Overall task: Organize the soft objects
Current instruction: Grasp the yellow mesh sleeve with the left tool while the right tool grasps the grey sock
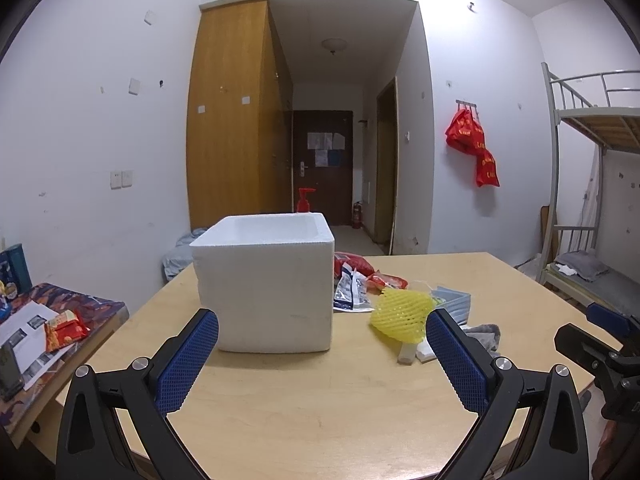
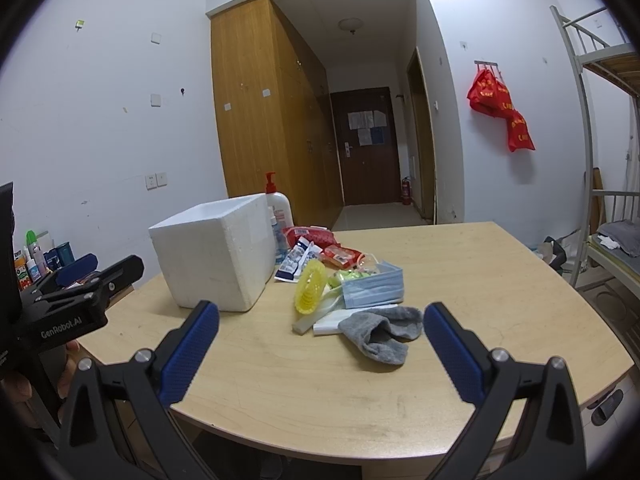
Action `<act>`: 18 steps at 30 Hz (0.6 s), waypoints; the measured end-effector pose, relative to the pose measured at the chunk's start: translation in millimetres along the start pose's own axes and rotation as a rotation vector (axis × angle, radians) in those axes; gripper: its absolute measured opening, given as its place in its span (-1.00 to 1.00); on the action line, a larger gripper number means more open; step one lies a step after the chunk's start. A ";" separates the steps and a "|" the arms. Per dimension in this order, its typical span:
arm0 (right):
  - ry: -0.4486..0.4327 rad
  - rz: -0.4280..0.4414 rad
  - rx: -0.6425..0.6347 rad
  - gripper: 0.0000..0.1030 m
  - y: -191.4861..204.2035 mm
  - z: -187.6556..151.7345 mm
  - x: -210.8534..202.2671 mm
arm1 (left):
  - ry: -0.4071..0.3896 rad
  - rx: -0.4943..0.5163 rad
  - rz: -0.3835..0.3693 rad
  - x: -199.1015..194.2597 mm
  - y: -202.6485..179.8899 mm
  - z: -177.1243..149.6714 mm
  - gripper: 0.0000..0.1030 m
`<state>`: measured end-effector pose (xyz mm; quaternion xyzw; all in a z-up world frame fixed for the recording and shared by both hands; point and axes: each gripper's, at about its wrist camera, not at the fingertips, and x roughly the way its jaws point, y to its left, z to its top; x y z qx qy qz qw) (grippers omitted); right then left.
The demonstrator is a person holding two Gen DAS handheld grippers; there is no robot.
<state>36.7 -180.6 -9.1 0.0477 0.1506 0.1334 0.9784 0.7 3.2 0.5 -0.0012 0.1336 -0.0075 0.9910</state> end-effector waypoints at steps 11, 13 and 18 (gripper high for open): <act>0.039 -0.014 -0.007 1.00 -3.7 1.7 18.3 | 0.028 0.006 -0.033 16.4 -3.2 1.7 1.00; 0.047 -0.018 -0.007 1.00 -5.6 2.2 22.7 | 0.038 0.008 -0.042 22.4 -4.0 2.7 1.00; 0.067 -0.030 0.012 1.00 -15.2 4.8 33.5 | 0.055 0.019 -0.070 37.3 -9.4 6.2 1.00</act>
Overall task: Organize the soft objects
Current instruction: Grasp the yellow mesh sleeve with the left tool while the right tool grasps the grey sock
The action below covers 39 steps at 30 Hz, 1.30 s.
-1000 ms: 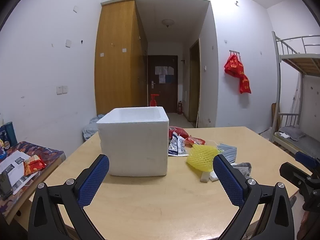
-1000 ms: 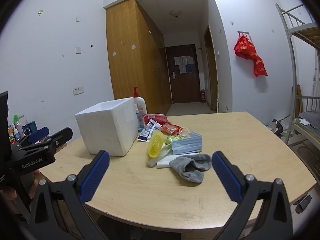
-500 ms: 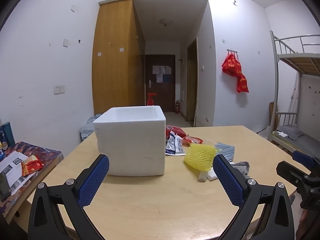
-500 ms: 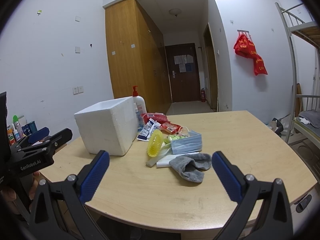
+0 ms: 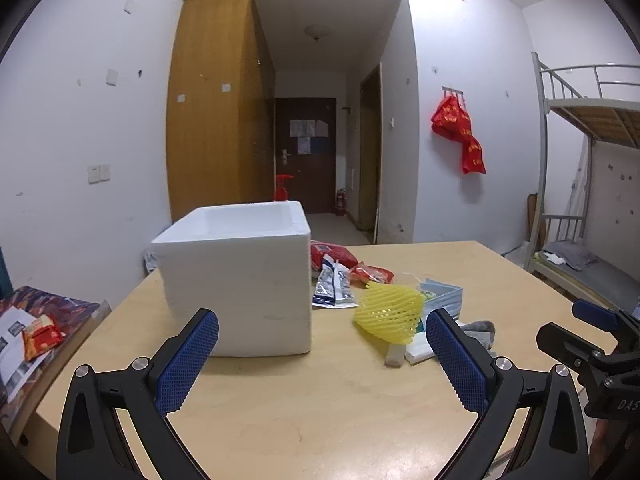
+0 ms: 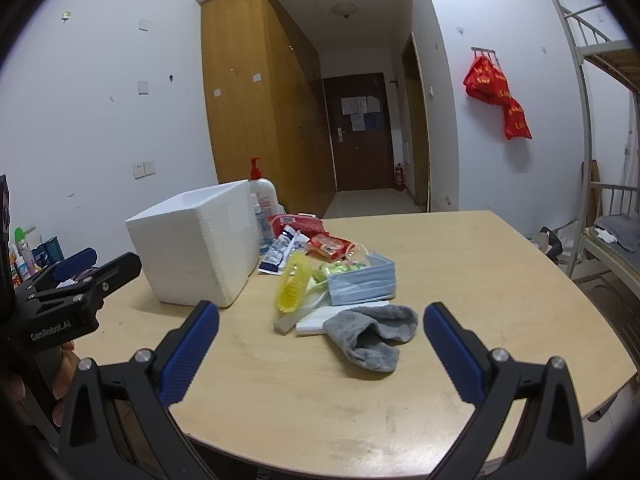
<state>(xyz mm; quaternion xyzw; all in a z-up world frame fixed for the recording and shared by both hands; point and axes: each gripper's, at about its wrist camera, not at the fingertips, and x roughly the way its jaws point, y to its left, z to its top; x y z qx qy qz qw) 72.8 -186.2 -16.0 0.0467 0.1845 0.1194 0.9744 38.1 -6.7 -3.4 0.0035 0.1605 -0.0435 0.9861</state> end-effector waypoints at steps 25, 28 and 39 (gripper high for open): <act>0.159 -0.027 0.041 1.00 -40.9 -1.9 63.0 | 0.168 0.056 -0.142 93.1 -42.3 3.9 1.00; 0.176 -0.022 0.045 1.00 -45.2 -2.8 69.7 | 0.198 0.058 -0.154 104.9 -45.5 2.8 1.00; 0.227 -0.026 0.050 1.00 -58.3 -5.4 87.3 | 0.301 0.047 -0.185 146.4 -55.7 -3.3 0.99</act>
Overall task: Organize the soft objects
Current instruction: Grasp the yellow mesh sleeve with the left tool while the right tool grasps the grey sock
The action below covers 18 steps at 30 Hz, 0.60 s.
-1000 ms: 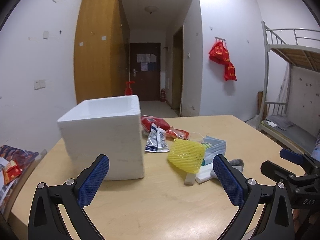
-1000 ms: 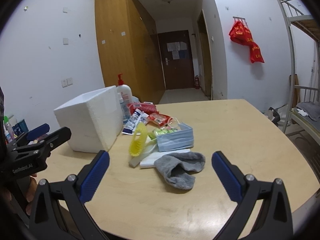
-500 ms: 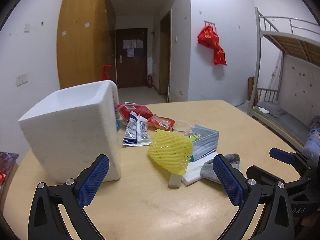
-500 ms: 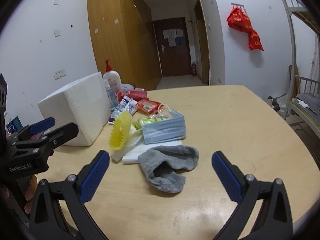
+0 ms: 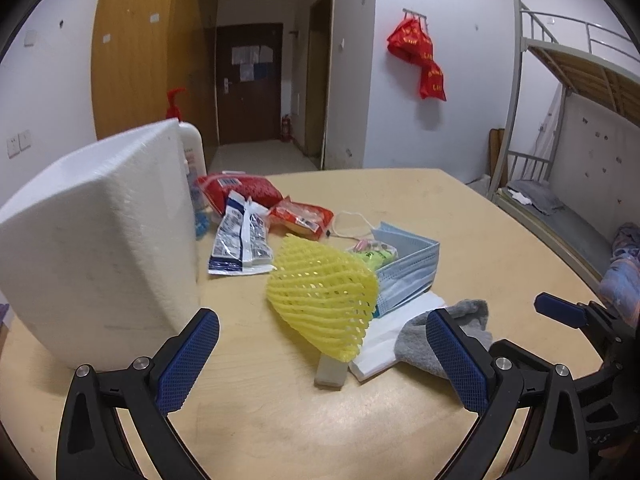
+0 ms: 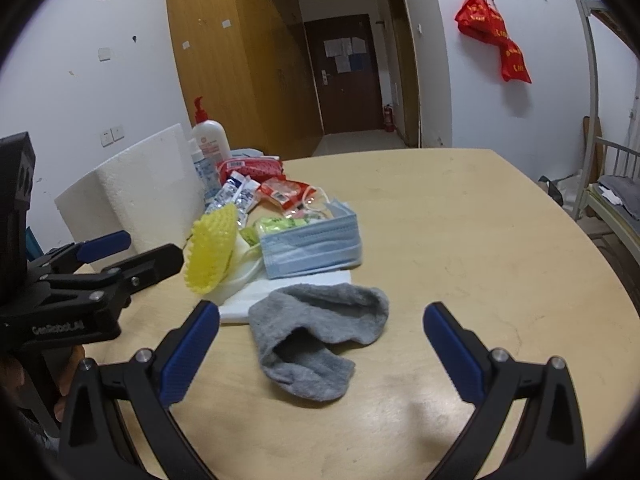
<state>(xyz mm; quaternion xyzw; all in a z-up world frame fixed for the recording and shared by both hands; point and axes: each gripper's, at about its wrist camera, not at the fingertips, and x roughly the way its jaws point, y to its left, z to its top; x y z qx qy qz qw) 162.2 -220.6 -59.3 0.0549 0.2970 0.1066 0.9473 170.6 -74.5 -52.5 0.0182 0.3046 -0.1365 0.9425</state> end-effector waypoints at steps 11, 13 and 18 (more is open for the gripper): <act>0.049 -0.005 -0.005 1.00 -7.7 1.2 18.5 | 0.141 -0.035 -0.001 42.8 2.9 -1.5 0.52; 0.056 0.004 -0.012 1.00 -7.7 1.5 21.3 | 0.146 -0.041 0.006 45.6 4.2 -1.7 0.40; 0.071 0.019 -0.008 1.00 -12.9 2.1 27.0 | 0.159 -0.052 0.006 50.0 4.6 -2.2 0.03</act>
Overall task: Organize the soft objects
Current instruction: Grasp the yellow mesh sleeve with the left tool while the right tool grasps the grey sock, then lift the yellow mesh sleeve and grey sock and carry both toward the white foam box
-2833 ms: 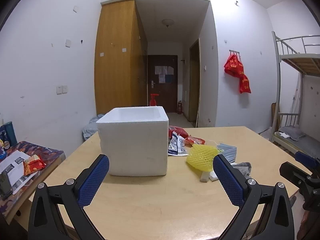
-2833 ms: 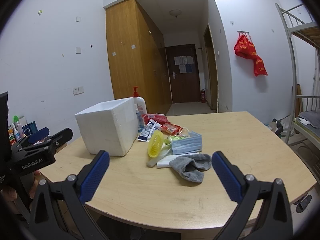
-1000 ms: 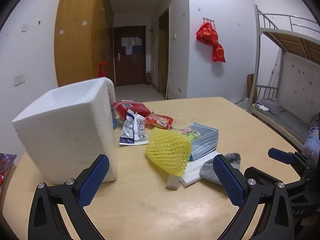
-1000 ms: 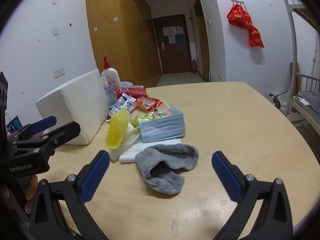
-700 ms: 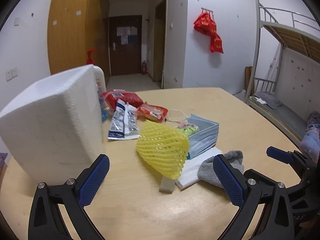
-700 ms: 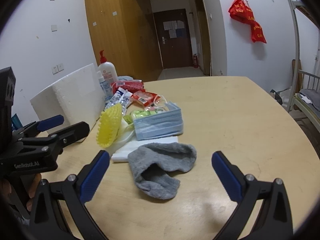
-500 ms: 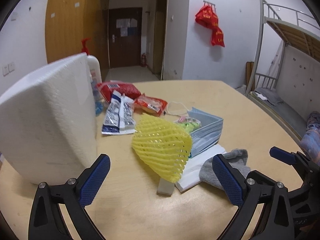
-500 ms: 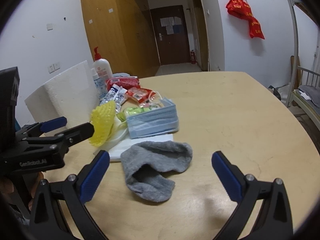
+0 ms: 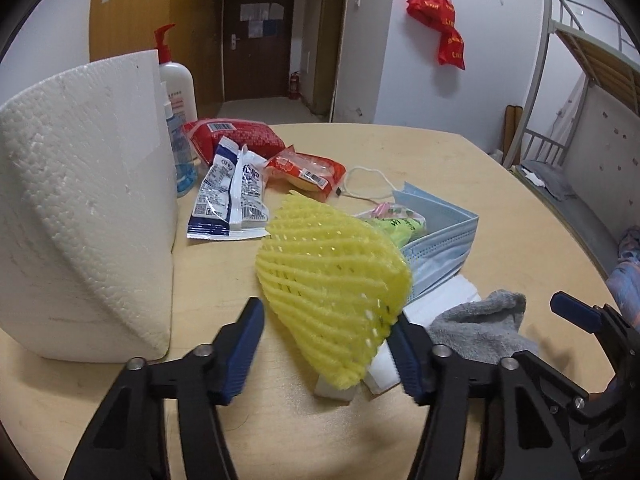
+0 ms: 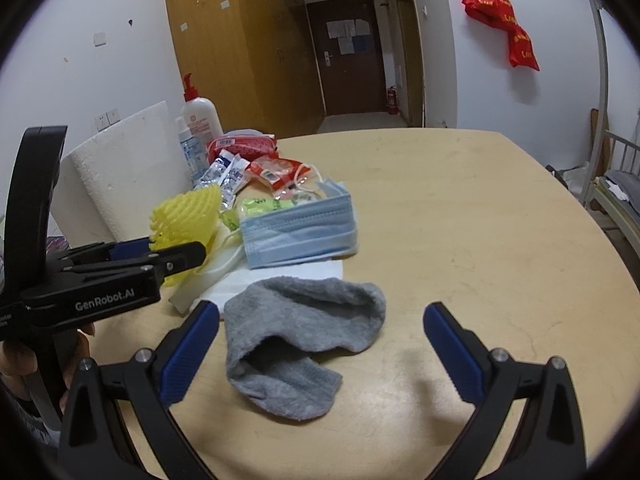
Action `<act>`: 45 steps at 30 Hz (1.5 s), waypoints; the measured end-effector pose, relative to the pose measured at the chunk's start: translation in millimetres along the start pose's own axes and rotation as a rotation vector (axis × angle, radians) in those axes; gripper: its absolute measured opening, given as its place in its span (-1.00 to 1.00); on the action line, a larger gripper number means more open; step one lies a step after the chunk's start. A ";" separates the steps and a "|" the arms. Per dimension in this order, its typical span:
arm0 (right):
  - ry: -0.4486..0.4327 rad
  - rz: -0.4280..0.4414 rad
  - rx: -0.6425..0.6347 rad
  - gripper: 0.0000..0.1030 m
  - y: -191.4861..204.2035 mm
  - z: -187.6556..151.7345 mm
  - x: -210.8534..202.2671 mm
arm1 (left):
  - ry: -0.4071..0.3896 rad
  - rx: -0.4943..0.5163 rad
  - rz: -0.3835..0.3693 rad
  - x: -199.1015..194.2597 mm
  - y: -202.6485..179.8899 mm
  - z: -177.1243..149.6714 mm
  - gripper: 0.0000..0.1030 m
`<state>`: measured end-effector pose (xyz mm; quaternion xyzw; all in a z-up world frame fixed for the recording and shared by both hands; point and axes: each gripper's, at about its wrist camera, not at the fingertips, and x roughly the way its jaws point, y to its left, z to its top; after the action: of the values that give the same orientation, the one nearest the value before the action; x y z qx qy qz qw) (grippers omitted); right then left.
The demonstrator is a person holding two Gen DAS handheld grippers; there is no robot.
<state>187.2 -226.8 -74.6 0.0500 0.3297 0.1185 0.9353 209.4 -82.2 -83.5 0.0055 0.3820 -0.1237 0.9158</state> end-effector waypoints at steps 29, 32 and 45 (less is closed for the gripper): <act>0.127 0.059 -0.099 -0.14 25.8 -7.3 22.0 | -0.090 0.010 0.003 -14.0 0.7 -3.9 -0.80; 0.133 0.060 -0.105 -0.34 28.4 -9.7 21.7 | -0.098 0.009 -0.001 -16.1 1.7 -4.2 -0.80; 0.062 0.096 -0.021 -0.72 23.2 -5.3 -4.8 | -0.196 0.033 0.001 -55.4 -0.3 -6.1 -0.80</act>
<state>175.8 -205.6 -71.9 0.0521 0.3543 0.1682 0.9184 167.5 -69.5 -49.0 0.0088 0.2885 -0.1298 0.9486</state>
